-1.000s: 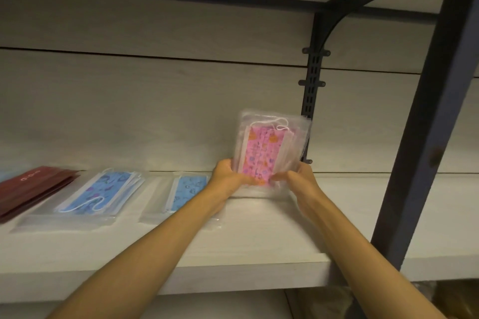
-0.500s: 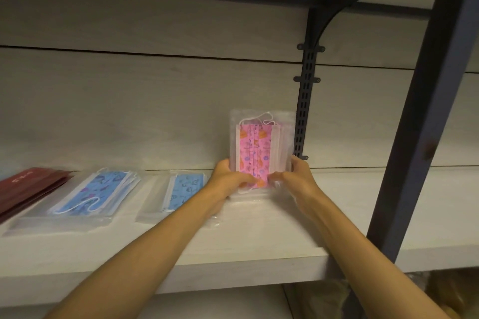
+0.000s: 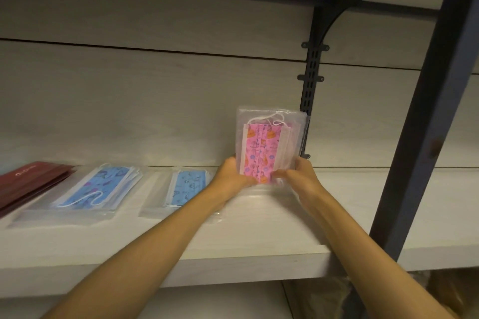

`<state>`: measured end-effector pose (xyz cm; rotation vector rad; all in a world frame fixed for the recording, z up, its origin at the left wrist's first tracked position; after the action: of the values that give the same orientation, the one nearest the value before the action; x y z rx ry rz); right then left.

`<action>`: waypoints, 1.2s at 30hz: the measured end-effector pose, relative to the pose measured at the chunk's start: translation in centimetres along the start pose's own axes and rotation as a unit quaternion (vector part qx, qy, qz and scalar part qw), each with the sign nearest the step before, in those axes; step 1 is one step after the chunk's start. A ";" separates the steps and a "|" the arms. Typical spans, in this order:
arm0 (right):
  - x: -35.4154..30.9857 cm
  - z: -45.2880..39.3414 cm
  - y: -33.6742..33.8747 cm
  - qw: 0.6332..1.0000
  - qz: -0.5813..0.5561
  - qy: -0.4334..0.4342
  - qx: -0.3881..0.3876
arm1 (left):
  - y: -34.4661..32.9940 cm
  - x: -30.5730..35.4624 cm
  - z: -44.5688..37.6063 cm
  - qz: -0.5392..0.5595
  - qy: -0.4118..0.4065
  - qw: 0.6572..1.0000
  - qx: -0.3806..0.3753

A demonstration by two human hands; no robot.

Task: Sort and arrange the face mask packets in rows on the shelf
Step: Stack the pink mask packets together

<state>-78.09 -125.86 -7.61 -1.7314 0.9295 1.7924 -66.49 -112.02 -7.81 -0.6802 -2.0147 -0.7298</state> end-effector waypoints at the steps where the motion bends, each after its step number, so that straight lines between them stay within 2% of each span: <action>1: 0.0 0.0 -0.1 1.000 0.002 0.002 -0.003 | 0.0 0.1 0.1 -0.003 -0.005 1.000 0.005; 5: -0.2 0.2 -0.1 1.000 -0.010 0.014 0.011 | 0.1 0.5 0.0 0.019 -0.012 0.999 0.035; 9: -0.2 0.6 -0.3 1.000 0.022 0.003 -0.021 | 0.2 0.5 0.2 0.022 -0.012 0.999 0.038; 13: -0.3 0.7 -0.2 1.000 0.014 0.013 0.000 | 0.5 0.5 0.0 0.031 -0.017 0.998 0.050; 18: -0.1 1.3 -0.4 0.998 0.051 -0.006 -0.040 | 0.3 0.0 0.2 0.014 0.000 1.000 0.003; 22: -0.5 1.2 -0.3 0.999 0.045 -0.003 -0.025 | 0.5 0.2 -0.1 0.012 -0.001 1.000 0.004; 27: -1.0 2.1 0.5 0.995 0.069 -0.059 -0.027 | 1.0 1.4 0.2 0.000 0.050 0.998 -0.028; 32: -1.6 2.8 1.4 0.974 0.145 -0.169 -0.039 | 1.0 1.5 0.7 -0.055 0.128 0.988 -0.070; 36: -1.2 3.5 1.2 0.961 0.196 -0.192 -0.030 | 0.2 1.6 1.6 -0.088 0.137 0.983 -0.090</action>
<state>-81.18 -123.93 -6.41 -1.2163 1.1063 2.3218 -68.03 -110.43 -7.12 -0.4766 -1.7846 -1.0604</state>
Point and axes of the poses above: each hand's wrist, its own z-axis away from the middle knuckle, its own y-axis out of the back of the hand, x = y × z, the point moved 1 cm from there along -z, towards the middle knuckle, and after that the axes turned 12 degrees about -y, right-handed, at the moved point
